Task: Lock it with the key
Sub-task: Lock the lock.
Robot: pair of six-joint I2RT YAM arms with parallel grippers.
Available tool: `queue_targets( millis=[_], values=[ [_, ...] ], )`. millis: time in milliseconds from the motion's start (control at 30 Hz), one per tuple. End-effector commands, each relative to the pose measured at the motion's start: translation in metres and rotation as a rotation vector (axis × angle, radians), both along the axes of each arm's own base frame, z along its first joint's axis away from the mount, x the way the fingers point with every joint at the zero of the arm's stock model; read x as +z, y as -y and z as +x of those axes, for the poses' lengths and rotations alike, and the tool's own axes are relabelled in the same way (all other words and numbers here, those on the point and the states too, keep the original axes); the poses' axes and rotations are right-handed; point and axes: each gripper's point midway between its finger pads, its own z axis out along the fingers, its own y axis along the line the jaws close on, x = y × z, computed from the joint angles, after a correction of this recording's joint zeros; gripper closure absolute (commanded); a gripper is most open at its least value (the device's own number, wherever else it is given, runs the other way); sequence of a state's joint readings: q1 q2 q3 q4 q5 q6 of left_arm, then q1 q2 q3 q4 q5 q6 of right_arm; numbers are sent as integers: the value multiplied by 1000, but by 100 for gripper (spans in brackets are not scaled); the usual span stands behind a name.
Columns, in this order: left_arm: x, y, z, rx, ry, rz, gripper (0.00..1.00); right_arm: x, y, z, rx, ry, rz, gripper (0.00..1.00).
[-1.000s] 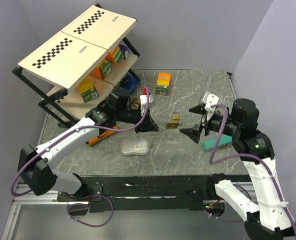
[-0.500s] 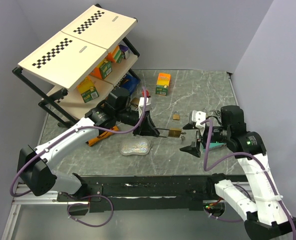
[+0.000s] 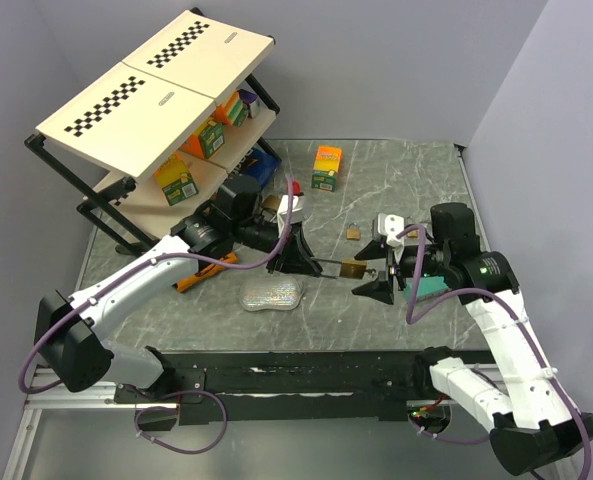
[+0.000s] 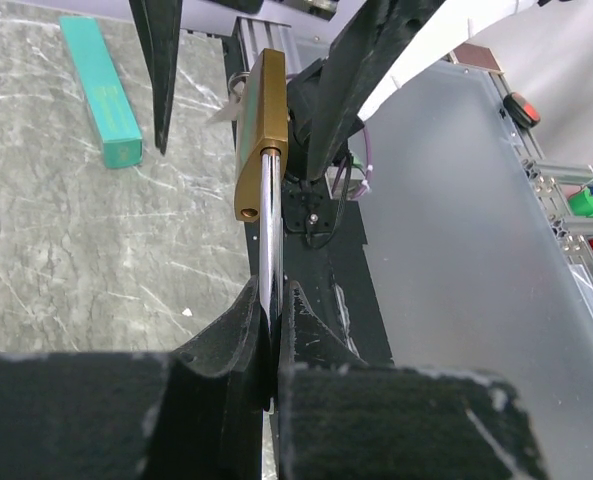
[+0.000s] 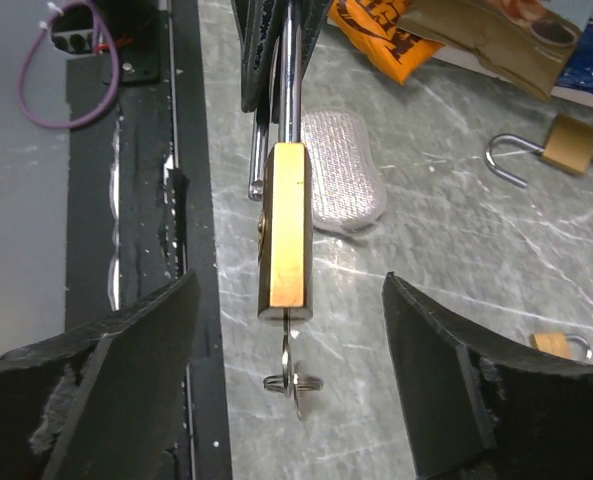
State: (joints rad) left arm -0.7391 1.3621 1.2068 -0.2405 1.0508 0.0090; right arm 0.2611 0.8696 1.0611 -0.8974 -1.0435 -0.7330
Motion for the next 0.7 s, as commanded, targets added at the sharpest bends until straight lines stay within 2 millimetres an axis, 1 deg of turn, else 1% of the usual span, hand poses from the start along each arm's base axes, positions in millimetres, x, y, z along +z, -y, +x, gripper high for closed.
queue_targets(
  millis=[0,67,233,267,333,367,433,467,500,533,567,600,667],
  values=[
    [60,-1,-12,-60,117,-164,99,19,-11,0,54,45,71,27],
    [62,-1,-13,-58,110,-170,99,22,-13,1,55,51,83,30],
    [64,-4,-12,-48,98,-178,99,25,-16,-1,56,40,100,42],
    [63,-4,-10,-43,94,-176,99,25,-17,-2,61,38,102,48],
    [64,-5,-11,-42,89,-183,99,24,-18,-2,69,29,98,56],
    [64,-5,-10,-37,87,-184,99,23,-18,-3,70,20,95,65],
    [63,-6,-8,-24,84,-180,99,26,-20,-3,81,5,99,75],
    [62,-6,-8,-19,86,-176,99,26,-21,-4,78,-16,101,88],
    [61,-6,-7,-15,102,-175,93,29,-21,-3,77,-16,108,97],
    [58,-7,-6,-4,98,-159,86,32,-22,-2,74,-21,114,100],
    [56,-8,-4,8,106,-153,77,35,-23,-2,65,-50,126,100],
    [55,-9,-2,14,126,-149,63,39,-24,0,60,-46,137,100],
    [48,-14,1,33,115,-120,47,45,-26,0,52,-83,161,100]
  ],
)
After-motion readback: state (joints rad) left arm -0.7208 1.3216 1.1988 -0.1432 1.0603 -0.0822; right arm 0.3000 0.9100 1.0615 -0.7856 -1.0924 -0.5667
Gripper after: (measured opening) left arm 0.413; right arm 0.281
